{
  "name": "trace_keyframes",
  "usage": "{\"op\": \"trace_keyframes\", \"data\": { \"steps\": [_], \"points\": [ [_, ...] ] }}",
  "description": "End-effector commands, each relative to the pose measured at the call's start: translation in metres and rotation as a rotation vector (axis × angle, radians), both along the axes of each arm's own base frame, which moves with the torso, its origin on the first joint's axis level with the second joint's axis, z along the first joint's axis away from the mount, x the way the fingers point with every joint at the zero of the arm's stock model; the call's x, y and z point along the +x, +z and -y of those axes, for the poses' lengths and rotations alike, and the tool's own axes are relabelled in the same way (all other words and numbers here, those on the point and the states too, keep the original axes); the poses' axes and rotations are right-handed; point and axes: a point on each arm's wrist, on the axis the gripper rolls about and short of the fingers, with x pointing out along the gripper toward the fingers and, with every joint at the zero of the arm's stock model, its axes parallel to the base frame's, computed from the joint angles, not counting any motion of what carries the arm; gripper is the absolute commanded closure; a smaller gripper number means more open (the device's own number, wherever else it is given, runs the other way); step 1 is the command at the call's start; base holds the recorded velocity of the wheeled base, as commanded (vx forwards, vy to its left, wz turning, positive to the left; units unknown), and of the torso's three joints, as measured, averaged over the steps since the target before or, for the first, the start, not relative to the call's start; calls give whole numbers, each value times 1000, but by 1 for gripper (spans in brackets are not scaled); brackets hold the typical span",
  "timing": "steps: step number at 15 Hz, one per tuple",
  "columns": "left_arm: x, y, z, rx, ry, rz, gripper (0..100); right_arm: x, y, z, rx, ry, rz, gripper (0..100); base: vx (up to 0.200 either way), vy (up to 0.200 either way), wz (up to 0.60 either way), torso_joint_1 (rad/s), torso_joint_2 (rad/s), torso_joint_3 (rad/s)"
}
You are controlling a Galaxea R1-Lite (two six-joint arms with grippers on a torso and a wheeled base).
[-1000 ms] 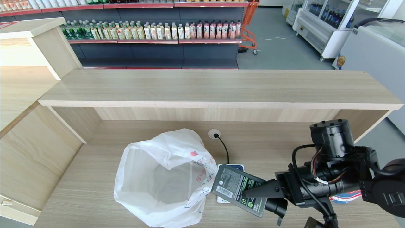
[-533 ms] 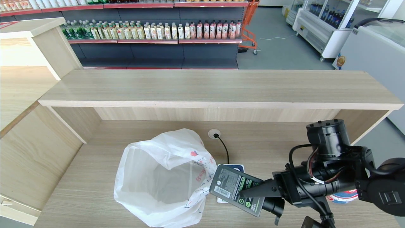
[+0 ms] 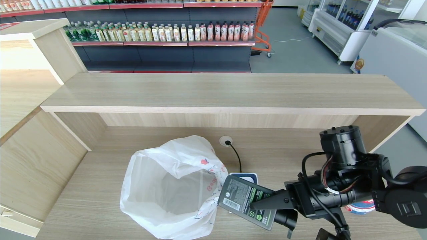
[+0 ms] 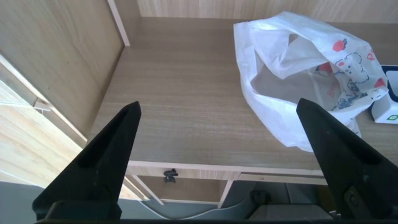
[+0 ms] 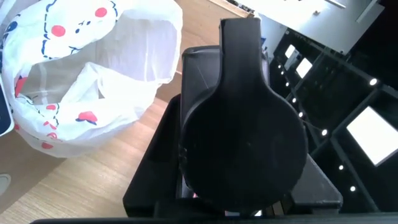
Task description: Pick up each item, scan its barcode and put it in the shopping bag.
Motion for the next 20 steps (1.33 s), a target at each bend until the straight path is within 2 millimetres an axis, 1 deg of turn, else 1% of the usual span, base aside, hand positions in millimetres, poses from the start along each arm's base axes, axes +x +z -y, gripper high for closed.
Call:
{"op": "trace_keyframes", "data": {
  "steps": [1, 2, 3, 5, 6, 7, 8, 9, 10, 11, 12, 13, 15, 16, 18, 19, 20],
  "points": [
    [0, 0, 0, 0, 0, 0, 0, -2, 2, 1, 4, 6, 24, 100, 0, 0, 0, 0, 0, 0],
    [0, 0, 0, 0, 0, 0, 0, -7, 1, 3, -1, 6, 9, 100, 0, 0, 0, 0, 0, 0],
    [0, 0, 0, 0, 0, 0, 0, -12, 7, 6, 7, -13, -43, 100, 0, 0, 0, 0, 0, 0],
    [0, 0, 0, 0, 1, 0, 0, -33, 43, 18, 88, -86, -180, 100, 0, 0, 0, 0, 0, 0],
    [0, 0, 0, 0, 1, 0, 0, -52, 72, 35, 171, -203, -333, 100, 0, 0, 0, 0, 0, 0],
    [0, 0, 0, 0, 0, 0, 0, -67, 88, 45, 237, -317, -438, 100, 0, 0, 0, 0, 0, 0],
    [0, 0, 0, 0, 1, 0, 0, -81, 97, 60, 309, -405, -535, 100, 0, 0, 0, 0, 0, 0],
    [0, 0, 0, 0, 1, 0, 0, -87, 90, 75, 349, -497, -716, 100, 0, 0, 0, 0, 0, 0],
    [0, 0, 0, 0, 0, 0, 0, -90, 85, 84, 398, -568, -886, 100, 0, 0, 0, 0, 0, 0],
    [0, 0, 0, 0, 1, 0, 0, -89, 86, 92, 468, -642, -1066, 100, 0, 0, 0, 0, 0, 0],
    [0, 0, 0, 0, 1, 0, 0, -89, 86, 92, 468, -642, -1066, 100, 0, 0, 0, 0, 0, 0],
    [0, 0, 0, 0, 0, 0, 0, -83, 81, 103, 628, -786, -1485, 100, 0, 0, 0, 0, 0, 0],
    [0, 0, 0, 0, 0, 0, 0, -85, 68, 105, 736, -918, -1914, 100, 0, 0, 0, 0, 0, 0],
    [0, 0, 0, 0, 0, 0, 0, -88, 62, 106, 760, -963, -2083, 100, 0, 0, 0, 0, 0, 0],
    [0, 0, 0, 0, 0, 0, 0, -88, 50, 106, 795, -1033, -2363, 100, 0, 0, 0, 0, 0, 0],
    [0, 0, 0, 0, 1, 0, 0, -82, 44, 104, 809, -1068, -2489, 100, 0, 0, 0, 0, 0, 0],
    [0, 0, 0, 0, 0, 0, 0, -75, 39, 103, 814, -1096, -2558, 100, 0, 0, 0, 0, 0, 0]
  ]
}}
